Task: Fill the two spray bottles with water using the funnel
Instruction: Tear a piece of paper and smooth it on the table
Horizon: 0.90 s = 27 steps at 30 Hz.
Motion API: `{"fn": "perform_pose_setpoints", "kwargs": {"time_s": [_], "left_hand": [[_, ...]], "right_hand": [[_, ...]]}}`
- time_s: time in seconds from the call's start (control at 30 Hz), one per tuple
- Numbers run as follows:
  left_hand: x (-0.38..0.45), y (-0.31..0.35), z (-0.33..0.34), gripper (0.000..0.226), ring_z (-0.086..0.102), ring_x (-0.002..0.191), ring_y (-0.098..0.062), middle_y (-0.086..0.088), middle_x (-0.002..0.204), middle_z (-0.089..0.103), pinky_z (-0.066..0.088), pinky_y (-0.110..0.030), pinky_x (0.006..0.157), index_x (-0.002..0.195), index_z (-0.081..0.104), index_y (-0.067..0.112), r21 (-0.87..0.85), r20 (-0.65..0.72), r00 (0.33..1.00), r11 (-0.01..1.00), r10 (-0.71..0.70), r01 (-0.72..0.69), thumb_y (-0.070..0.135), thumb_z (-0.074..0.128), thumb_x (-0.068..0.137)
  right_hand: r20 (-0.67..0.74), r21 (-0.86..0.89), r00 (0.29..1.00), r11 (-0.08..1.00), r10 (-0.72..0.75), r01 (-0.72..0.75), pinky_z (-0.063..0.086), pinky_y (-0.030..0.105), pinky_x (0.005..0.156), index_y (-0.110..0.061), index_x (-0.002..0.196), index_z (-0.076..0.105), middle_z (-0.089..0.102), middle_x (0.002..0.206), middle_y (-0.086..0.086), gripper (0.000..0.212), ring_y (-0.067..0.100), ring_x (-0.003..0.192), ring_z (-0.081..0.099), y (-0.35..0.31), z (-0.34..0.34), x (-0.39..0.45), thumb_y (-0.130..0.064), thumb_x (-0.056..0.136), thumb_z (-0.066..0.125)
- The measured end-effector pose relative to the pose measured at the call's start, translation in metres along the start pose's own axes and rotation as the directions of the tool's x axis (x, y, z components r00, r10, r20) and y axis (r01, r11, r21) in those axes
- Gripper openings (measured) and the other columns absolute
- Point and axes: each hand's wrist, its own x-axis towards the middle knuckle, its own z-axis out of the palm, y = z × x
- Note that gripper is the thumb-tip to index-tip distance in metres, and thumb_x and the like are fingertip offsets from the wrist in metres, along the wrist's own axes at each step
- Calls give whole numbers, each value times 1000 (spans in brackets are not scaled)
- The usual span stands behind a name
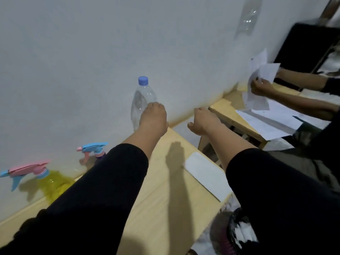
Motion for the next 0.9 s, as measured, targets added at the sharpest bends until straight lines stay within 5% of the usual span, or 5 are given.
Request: {"fn": "perform_pose_setpoints", "kwargs": {"time_s": [0.3, 0.43, 0.63, 0.73, 0.9], "left_hand": [[-24, 97, 56, 43, 44, 118, -27, -13, 125, 45, 43, -34, 87, 125, 41, 3, -188, 137, 942, 942, 307, -279, 27, 53, 92], [-38, 129, 102, 49, 43, 123, -25, -9, 134, 42, 44, -34, 86, 131, 39, 7, -256, 276, 852, 888, 446, -382, 29, 56, 91], [-61, 145, 171, 62, 29, 137, -21, -5, 150, 30, 33, -31, 106, 144, 30, 15, -356, 418, 697, 811, 583, -464, 25, 59, 90], [-70, 141, 196, 56, 30, 137, -17, -1, 150, 33, 28, -28, 109, 142, 34, 17, -458, 373, 716, 788, 590, -411, 25, 57, 91], [-71, 140, 210, 43, 41, 130, -18, -1, 141, 47, 33, -30, 108, 134, 49, 18, -531, 295, 786, 777, 543, -338, 23, 57, 92]], "right_hand": [[62, 108, 963, 957, 264, -269, 44, 37, 91, -7, 135, 38, 41, 140, 11, 51, 29, 121, 49, 82, 60, -62, -32, 92, 50], [139, 119, 950, 947, 281, -298, 41, 37, 97, -8, 137, 37, 42, 140, 12, 50, 30, 124, 46, 107, 108, -84, -31, 93, 48], [277, 227, 943, 941, 185, -251, 30, 33, 110, -10, 145, 30, 33, 151, 9, 61, 26, 137, 32, 122, 177, -109, -30, 92, 52], [262, 292, 954, 931, 143, -220, 36, 31, 98, -9, 128, 47, 48, 135, 9, 47, 26, 128, 42, 121, 202, -119, -31, 87, 59], [168, 461, 969, 854, 183, -242, 35, 28, 102, -21, 135, 44, 44, 139, -1, 59, 19, 125, 44, 124, 218, -128, -30, 82, 68]]}}
